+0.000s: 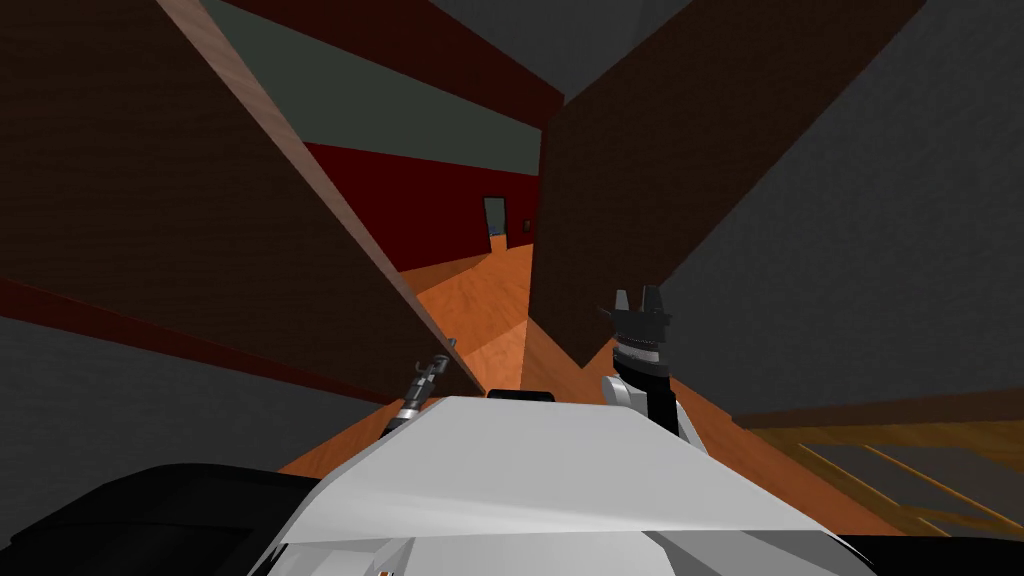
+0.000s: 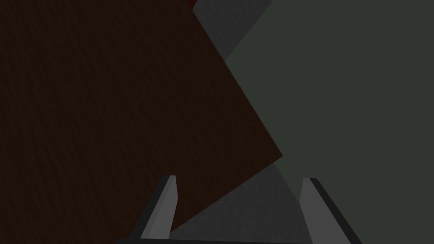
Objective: Pull the door open
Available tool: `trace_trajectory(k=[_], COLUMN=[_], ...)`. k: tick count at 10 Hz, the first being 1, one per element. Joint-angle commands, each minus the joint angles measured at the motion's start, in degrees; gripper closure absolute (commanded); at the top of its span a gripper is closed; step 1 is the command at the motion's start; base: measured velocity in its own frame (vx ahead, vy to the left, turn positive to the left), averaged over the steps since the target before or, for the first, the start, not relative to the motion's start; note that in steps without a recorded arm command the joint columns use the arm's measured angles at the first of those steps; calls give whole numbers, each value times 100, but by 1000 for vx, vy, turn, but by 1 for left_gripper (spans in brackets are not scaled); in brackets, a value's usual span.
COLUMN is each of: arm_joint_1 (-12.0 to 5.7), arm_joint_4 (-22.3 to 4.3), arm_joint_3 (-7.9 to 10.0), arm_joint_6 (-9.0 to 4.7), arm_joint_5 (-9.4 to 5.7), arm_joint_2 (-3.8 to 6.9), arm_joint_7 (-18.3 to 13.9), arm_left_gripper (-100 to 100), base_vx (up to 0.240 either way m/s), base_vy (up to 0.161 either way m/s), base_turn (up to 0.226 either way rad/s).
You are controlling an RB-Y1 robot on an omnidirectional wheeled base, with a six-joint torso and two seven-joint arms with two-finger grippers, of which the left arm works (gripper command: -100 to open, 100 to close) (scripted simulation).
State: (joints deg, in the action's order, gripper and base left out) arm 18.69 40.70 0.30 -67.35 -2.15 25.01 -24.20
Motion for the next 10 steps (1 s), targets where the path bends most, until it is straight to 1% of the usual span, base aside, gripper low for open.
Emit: trace_trajectory(k=[1,2,6,10], arm_joint_1=[-23,3,-76,-152], arm_joint_4=[-125,-45,-187,-299], arm_joint_3=[-5,-18,-59,-80], arm_joint_6=[-136,-61,-147,-217], arm_joint_5=[7,13,32,40], arm_joint_2=[54,24,65,110], arm_joint_7=[-40,-27,-66,-97], arm_left_gripper=[100,100,100,100], base_vx=[-258,-116,-210,-221], base_vy=[55,20,41,50], base_turn=[-175,-41,-170,-144])
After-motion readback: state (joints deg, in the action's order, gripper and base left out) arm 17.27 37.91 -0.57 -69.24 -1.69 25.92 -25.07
